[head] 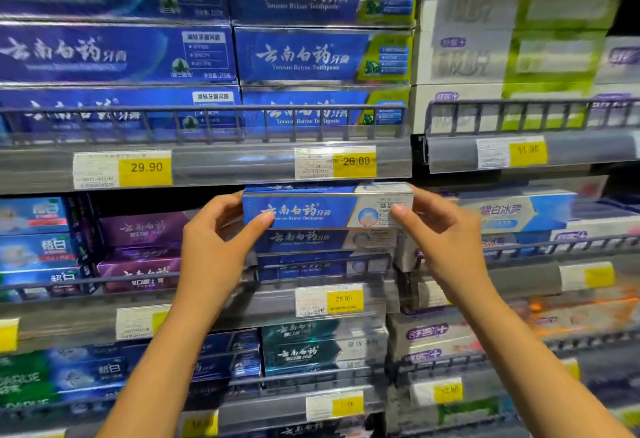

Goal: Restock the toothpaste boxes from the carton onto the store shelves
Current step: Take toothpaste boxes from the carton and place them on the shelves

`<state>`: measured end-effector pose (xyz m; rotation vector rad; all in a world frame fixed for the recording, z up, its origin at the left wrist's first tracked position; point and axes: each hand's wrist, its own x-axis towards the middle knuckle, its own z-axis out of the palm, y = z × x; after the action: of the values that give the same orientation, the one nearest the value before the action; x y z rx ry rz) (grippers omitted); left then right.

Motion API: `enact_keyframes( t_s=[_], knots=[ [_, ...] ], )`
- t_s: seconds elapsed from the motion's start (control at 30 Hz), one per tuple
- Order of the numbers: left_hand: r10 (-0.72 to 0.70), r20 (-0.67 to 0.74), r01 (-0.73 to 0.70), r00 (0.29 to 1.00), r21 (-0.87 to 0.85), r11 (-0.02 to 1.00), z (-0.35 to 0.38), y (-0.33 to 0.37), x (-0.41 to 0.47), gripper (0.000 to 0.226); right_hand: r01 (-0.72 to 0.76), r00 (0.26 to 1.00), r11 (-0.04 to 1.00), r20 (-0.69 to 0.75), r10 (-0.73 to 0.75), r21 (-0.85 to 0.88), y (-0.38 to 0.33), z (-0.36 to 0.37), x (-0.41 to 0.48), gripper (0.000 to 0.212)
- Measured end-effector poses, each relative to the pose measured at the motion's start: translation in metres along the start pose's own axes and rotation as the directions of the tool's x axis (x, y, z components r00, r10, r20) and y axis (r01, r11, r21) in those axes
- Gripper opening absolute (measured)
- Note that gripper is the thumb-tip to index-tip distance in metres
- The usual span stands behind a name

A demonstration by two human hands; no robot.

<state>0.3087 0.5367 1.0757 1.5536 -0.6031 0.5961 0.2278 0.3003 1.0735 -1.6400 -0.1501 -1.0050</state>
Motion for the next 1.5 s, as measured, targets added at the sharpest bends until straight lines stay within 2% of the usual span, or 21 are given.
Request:
enact_keyframes(
  t_s=[0.13,0.33,0.5,0.53,0.6,0.67,0.83,0.97,1.07,1.2,1.37,1.5],
  knots=[
    [0.005,0.045,-0.008,0.999,0.067,0.998,0.003,-0.001,-0.002,0.018,0.066,0.998,0.989,-0.012,-0.068,-0.135,0.008,0.004,0.002,0.046],
    [-0.049,0.010,0.047,0.999,0.125,0.991,0.008,-0.006,0.004,0.024,0.154,0.988,0.939,0.018,-0.156,-0.309,0.005,0.014,0.011,0.025],
    [-0.090,-0.019,0.091,0.996,0.127,0.988,0.010,-0.012,0.005,0.031,0.136,0.989,0.892,0.013,-0.144,-0.431,0.011,0.019,0.017,0.015],
    [-0.099,-0.031,0.102,0.995,0.130,0.986,0.010,-0.013,0.005,0.033,0.135,0.990,0.885,0.014,-0.144,-0.446,0.011,0.020,0.017,0.016],
    [-0.106,-0.040,0.110,0.994,0.128,0.986,0.010,-0.013,0.006,0.032,0.128,0.989,0.866,0.001,-0.145,-0.484,0.011,0.021,0.016,0.033],
    [-0.109,-0.032,0.112,0.994,0.128,0.985,0.009,-0.014,0.008,0.033,0.120,0.989,0.858,-0.018,-0.148,-0.499,0.009,0.022,0.017,0.044],
    [-0.110,-0.038,0.115,0.993,0.168,0.979,0.010,-0.018,0.009,0.037,0.166,0.980,0.844,-0.007,-0.197,-0.510,0.009,0.021,0.020,0.031],
    [-0.114,-0.038,0.119,0.993,0.179,0.977,0.011,-0.015,0.008,0.038,0.221,0.967,0.800,0.019,-0.254,-0.557,0.009,0.020,0.020,0.031],
    [-0.113,-0.030,0.116,0.993,0.190,0.975,0.010,-0.013,0.006,0.051,0.235,0.964,0.791,0.033,-0.262,-0.564,0.009,0.018,0.023,0.031],
    [-0.136,-0.040,0.141,0.990,0.219,0.965,0.011,-0.015,0.006,0.041,0.269,0.958,0.776,0.072,-0.279,-0.571,0.008,0.016,0.025,0.030],
    [-0.135,-0.041,0.141,0.990,0.228,0.963,0.013,-0.012,0.004,0.050,0.299,0.951,0.760,0.114,-0.287,-0.578,0.010,0.013,0.028,0.031],
    [-0.145,-0.062,0.156,0.988,0.240,0.958,0.018,-0.009,0.003,0.043,0.306,0.951,0.765,0.150,-0.270,-0.567,0.013,0.010,0.031,0.032]
  ],
)
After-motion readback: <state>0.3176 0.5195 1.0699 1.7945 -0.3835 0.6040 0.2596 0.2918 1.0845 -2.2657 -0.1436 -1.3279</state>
